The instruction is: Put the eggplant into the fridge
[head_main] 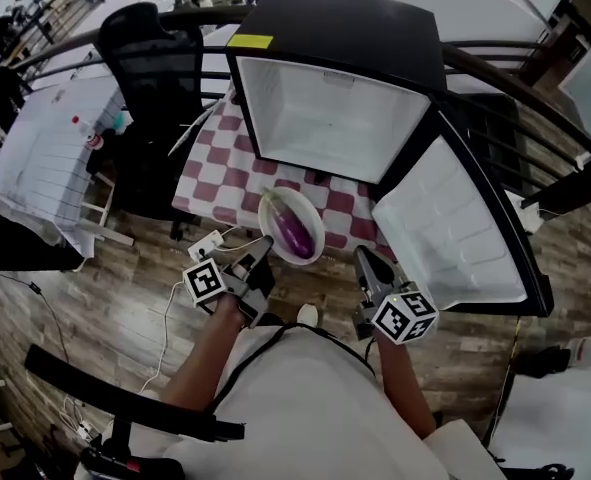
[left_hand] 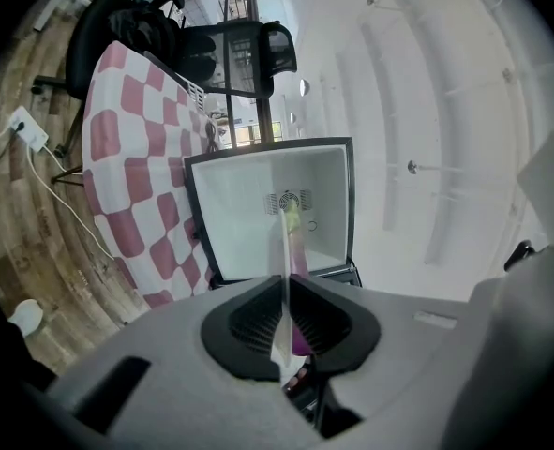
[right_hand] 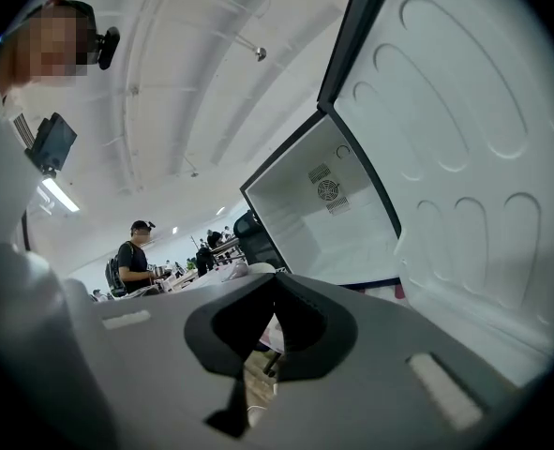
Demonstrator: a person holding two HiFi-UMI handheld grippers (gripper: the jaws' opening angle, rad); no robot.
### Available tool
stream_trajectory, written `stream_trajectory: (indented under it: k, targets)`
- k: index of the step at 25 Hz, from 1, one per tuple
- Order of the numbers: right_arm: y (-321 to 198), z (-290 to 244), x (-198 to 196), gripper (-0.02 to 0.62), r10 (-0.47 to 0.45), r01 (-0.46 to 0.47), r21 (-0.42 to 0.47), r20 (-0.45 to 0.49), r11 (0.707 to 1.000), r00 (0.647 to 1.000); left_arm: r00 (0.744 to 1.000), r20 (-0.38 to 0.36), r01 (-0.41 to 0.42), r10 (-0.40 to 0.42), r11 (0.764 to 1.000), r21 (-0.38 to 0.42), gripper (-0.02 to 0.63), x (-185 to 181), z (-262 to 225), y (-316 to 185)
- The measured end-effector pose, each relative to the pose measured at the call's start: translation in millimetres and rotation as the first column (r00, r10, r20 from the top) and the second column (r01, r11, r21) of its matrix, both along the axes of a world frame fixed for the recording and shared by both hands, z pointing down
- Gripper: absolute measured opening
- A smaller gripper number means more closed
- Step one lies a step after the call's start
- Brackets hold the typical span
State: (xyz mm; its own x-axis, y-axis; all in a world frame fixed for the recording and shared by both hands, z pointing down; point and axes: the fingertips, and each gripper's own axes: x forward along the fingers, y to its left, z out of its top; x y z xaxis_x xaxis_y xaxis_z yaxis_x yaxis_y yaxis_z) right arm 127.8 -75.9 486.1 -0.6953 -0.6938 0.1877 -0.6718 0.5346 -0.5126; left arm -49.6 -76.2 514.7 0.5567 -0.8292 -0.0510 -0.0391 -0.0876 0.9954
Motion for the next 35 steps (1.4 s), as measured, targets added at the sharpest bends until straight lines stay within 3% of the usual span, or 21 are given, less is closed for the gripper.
stream_trajectory:
  k: [7,13,19,35]
  targets:
    - [-19.4,1.3,7.6,0.006,-0.025,0.025,-0.006,0.001,1.000,1.000,1.000,0.013,0.017,-0.017,1.000,-0.007,0.031,6.6,2.5,-18.8]
    - [-22.9,0.7,-7.3,0.006,-0.066,0.067,-0.034,0.048,0.997,0.997,1.000,0.005,0.022,-0.022,1.000,0.000,0.031,5.4,2.1,-29.7]
    - [-35.1,4.5,-21.3,0.006,-0.069,0.071,-0.038,0.037,0.997,0.997,1.000,0.007,0.014,-0.014,1.000,0.001,0.031,-0.3,5.5,-46.4]
    - [-106.9,3.0,-37.1,0.006,0.016,-0.016,-0.014,-0.015,1.000,1.000,0.994,0.013,-0.108,0.108,0.994,0.006,0.031,-8.7,5.1,-125.3]
